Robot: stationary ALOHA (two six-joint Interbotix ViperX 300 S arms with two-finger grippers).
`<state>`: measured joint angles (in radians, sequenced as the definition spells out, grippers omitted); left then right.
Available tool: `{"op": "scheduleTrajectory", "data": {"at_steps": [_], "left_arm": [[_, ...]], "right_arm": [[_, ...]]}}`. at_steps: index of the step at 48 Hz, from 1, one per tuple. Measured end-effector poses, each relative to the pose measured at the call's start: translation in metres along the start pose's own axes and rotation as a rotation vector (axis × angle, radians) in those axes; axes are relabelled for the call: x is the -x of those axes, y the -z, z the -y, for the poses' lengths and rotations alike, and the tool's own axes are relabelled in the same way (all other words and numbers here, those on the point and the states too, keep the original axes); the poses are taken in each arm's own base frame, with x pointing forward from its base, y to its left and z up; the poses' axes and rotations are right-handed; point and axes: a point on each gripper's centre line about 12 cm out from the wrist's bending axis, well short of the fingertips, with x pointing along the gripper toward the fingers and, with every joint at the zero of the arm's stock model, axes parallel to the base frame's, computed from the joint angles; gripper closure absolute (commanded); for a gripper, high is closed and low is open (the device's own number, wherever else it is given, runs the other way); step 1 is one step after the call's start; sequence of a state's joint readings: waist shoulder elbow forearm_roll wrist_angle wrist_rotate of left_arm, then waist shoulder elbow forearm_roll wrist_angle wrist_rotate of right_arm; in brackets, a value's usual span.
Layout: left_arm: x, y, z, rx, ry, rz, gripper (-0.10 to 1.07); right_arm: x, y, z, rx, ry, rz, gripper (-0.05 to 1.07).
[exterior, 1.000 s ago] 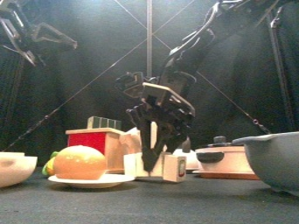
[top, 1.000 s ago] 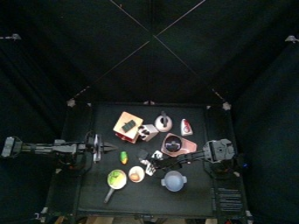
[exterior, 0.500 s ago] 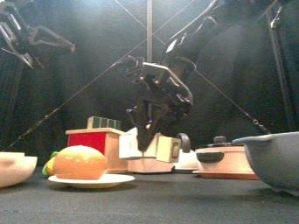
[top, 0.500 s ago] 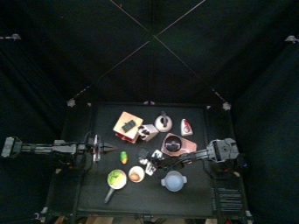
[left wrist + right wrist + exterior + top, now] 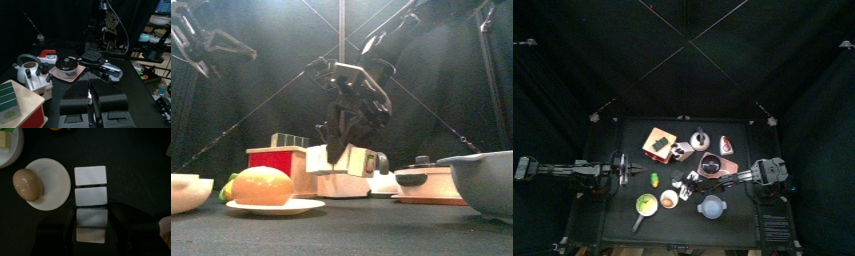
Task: Place white sushi roll in middle of board to cut
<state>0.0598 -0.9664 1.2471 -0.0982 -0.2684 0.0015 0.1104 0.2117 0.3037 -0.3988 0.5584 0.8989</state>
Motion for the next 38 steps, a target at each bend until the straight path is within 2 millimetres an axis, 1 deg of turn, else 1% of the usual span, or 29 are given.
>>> {"op": "scheduleTrajectory", "data": {"at_steps": [11, 38], "left_arm": [[-0.0002, 0.0003, 0.0000, -0.002, 0.000, -0.002, 0.61], [0.0001, 0.0006, -0.0001, -0.002, 0.000, -0.002, 0.61]], "right_arm": [[0.0031, 0.0008, -0.0037, 0.005, -0.009, 0.003, 0.47], [0.0026, -0.0006, -0.0014, -0.006, -0.005, 0.004, 0.47]]}}
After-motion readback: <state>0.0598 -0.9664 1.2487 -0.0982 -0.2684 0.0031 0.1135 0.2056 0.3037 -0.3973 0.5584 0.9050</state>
